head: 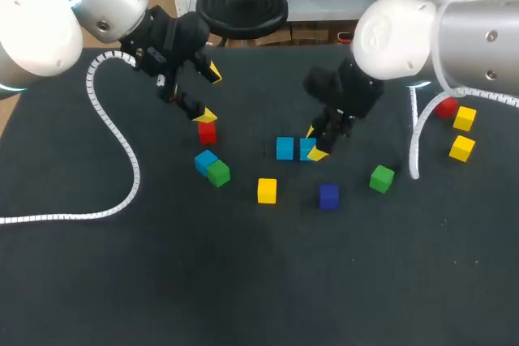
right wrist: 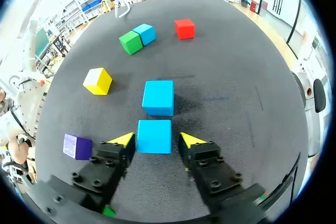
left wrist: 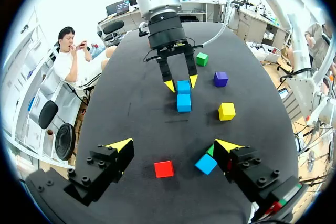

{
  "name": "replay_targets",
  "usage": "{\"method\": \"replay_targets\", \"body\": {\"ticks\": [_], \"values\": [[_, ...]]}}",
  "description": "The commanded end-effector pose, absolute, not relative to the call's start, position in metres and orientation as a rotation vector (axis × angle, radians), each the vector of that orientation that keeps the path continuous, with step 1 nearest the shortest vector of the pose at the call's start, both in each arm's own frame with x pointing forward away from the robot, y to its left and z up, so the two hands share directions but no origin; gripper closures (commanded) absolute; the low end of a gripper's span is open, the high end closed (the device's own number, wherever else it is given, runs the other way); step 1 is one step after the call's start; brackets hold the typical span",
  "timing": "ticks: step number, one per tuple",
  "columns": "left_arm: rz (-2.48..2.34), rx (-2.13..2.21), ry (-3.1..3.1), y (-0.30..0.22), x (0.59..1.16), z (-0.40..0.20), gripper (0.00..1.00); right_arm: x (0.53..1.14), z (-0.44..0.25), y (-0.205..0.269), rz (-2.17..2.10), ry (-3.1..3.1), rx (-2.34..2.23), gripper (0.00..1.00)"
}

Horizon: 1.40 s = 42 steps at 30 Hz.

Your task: Place the blue cubes, place green cubes on the blue cubes, place the yellow cubes on the green cubes, then place the red cubes on the yellow cubes, and place purple cube on the red cubes.

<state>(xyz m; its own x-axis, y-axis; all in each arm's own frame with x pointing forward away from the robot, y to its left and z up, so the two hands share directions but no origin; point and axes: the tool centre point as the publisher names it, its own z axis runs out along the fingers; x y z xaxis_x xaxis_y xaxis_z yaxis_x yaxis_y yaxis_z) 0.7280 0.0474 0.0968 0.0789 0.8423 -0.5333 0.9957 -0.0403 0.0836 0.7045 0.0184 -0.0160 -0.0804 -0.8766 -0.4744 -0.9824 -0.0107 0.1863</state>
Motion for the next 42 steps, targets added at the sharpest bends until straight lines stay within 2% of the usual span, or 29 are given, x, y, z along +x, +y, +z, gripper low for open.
{"method": "replay_targets", "body": {"ticks": [1, 13, 42], "values": [[-0.475, 1.937, 1.82, 0.046, 0.729, 0.098, 0.0, 0.707, -0.016, 0.019, 0.716, 2.037, -1.968, 0.0], [-0.475, 1.937, 1.82, 0.046, 0.729, 0.098, 0.0, 0.698, 0.006, 0.008, 0.702, 1.981, -1.958, 0.0], [-0.475, 1.937, 1.82, 0.046, 0.729, 0.098, 0.0, 0.675, 0.056, -0.049, 0.727, 1.769, -1.743, 0.0]]}}
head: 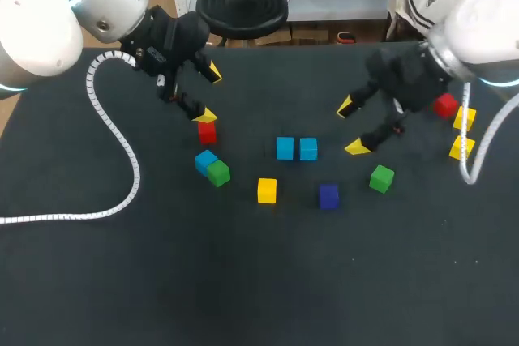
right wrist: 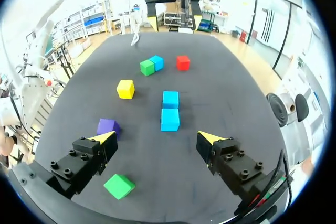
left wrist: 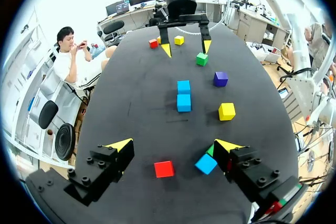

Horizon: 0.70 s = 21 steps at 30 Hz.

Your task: Place the blue cubes, place green cubes on the blue cubes, place the yellow cubes on the green cubes, then place the red cubes on the yellow cubes, and place purple cube on the red cubes.

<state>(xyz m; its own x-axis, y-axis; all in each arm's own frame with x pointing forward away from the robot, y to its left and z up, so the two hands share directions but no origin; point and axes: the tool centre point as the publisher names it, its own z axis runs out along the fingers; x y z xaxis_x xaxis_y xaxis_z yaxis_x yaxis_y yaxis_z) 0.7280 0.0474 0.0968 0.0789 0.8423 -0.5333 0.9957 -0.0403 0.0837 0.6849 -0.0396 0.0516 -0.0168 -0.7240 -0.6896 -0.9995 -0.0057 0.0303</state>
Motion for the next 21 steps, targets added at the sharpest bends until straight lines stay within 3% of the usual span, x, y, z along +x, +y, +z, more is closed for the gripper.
{"method": "replay_targets", "body": {"ticks": [1, 21], "values": [[-0.475, 1.937, 1.82, 0.0465, 0.7289, 0.0975, 0.0, 0.6747, 0.0572, -0.0502, 0.725, 1.765, -1.742, 0.0], [-0.475, 1.937, 1.82, 0.0465, 0.7289, 0.0975, 0.0, 0.6718, 0.059, -0.0516, 0.761, 1.762, -1.74, 0.0]]}}
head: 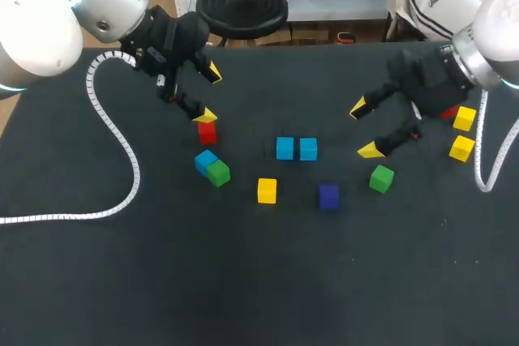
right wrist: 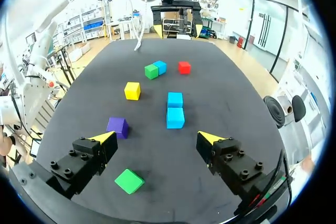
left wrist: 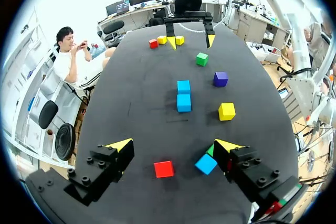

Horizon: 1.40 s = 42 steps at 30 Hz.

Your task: Place the blue cubes, place green cubes on the blue cubes, place the yellow cubes on the green cubes, then place the red cubes on the yellow cubes, and place purple cube on the red cubes.

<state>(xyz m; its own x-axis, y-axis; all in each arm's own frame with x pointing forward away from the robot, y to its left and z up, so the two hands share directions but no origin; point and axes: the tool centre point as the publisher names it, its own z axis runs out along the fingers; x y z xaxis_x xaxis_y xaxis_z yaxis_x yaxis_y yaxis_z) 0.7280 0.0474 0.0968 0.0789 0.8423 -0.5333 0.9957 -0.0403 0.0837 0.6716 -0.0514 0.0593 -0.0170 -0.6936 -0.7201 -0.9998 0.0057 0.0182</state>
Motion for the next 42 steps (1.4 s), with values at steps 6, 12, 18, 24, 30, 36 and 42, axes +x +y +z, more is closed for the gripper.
{"method": "replay_targets", "body": {"ticks": [6, 12, 18, 24, 30, 36, 42], "values": [[-0.585, 2.163, 1.469, 0.068, 0.723, 0.096, 0.0, 0.672, 0.059, -0.052, 0.761, 1.762, -1.74, 0.0], [-0.58, 2.505, 1.264, 0.076, 0.712, 0.08, 0.0, 0.672, 0.059, -0.052, 0.761, 1.762, -1.74, 0.0], [-0.648, 2.58, 1.25, 0.08, 0.709, 0.069, 0.0, 0.672, 0.059, -0.052, 0.761, 1.762, -1.74, 0.0], [-0.648, 2.58, 1.25, 0.08, 0.709, 0.069, 0.0, 0.672, 0.059, -0.052, 0.761, 1.762, -1.74, 0.0], [-0.648, 2.58, 1.25, 0.08, 0.709, 0.069, 0.0, 0.672, 0.059, -0.052, 0.761, 1.762, -1.74, 0.0], [-0.648, 2.58, 1.25, 0.08, 0.709, 0.069, 0.0, 0.672, 0.059, -0.052, 0.761, 1.762, -1.74, 0.0], [-0.509, 2.685, 1.186, 0.075, 0.704, 0.074, 0.0, 0.672, 0.059, -0.052, 0.761, 1.762, -1.74, 0.0]]}}
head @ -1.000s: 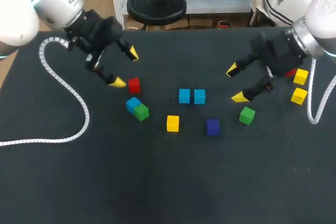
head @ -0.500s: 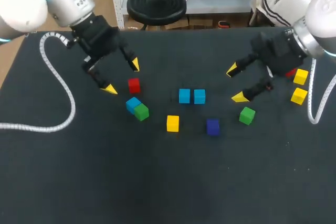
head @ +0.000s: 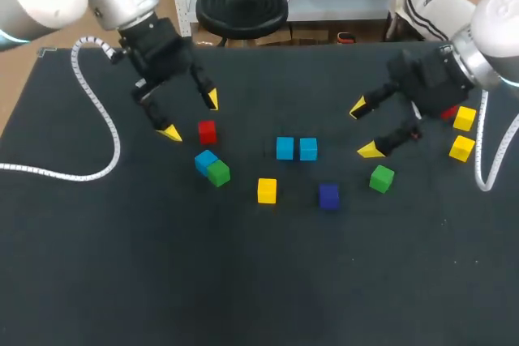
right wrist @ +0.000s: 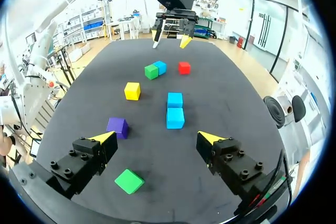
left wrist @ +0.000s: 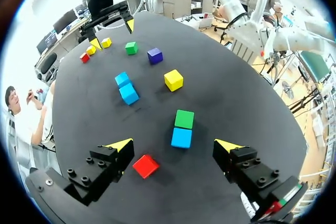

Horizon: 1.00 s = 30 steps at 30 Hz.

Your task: Place the blue cubes, place green cubes on the blue cubes, place the yellow cubes on the green cubes, then place the red cubes on the yellow cubes, and place purple cube on the red cubes.

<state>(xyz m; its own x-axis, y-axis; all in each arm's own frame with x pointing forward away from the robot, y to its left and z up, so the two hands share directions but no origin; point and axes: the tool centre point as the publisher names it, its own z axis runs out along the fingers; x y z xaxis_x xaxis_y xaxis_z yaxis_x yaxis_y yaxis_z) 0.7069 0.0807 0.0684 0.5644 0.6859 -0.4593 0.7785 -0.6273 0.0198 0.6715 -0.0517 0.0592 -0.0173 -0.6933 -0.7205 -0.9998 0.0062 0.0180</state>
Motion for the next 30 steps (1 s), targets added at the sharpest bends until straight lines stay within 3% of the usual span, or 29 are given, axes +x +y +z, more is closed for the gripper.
{"method": "replay_targets", "body": {"ticks": [1, 16, 30], "values": [[-0.443, 2.712, 1.209, 0.075, 0.702, 0.074, 0.0, 0.672, 0.059, -0.052, 0.761, 1.762, -1.74, 0.0], [-0.338, 2.695, 1.221, 0.101, 0.677, 0.013, 0.0, 0.672, 0.059, -0.052, 0.761, 1.762, -1.74, 0.0], [-0.326, 2.779, 1.178, 0.08, 0.696, 0.014, 0.0, 0.672, 0.059, -0.052, 0.761, 1.762, -1.74, 0.0]]}}
